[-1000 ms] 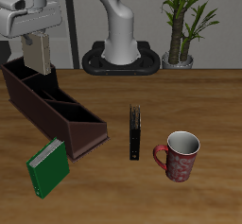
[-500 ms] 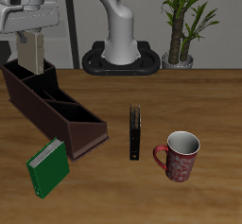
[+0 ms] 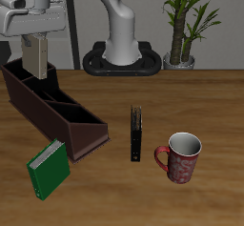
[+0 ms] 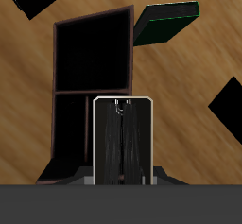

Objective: Place the yellow book into the right desk caddy's back compartment

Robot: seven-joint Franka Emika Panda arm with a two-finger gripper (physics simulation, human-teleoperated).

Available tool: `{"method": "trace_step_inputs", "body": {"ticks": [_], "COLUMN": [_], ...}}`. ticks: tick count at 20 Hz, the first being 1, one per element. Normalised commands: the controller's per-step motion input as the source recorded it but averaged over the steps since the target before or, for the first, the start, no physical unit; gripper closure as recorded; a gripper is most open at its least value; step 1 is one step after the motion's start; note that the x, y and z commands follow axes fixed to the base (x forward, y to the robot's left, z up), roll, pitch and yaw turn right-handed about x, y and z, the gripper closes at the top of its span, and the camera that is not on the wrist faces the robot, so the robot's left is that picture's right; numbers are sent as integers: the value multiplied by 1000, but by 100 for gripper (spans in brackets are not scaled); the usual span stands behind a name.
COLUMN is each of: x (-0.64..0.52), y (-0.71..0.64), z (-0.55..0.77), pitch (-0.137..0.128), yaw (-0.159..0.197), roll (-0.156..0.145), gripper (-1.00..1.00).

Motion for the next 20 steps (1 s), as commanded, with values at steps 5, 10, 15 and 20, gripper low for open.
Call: {"method": "trace_step_inputs", "body": {"ticks": [5, 10, 15, 20], "x": [127, 6, 33, -9], "y": [94, 110, 56, -31], "z": [-12, -70, -141, -93], "pitch": [-14, 3, 11, 8], "yaw": [-37, -9, 30, -8], "roll": [2, 25, 14, -3], "gripper": [100, 100, 100, 100]}}
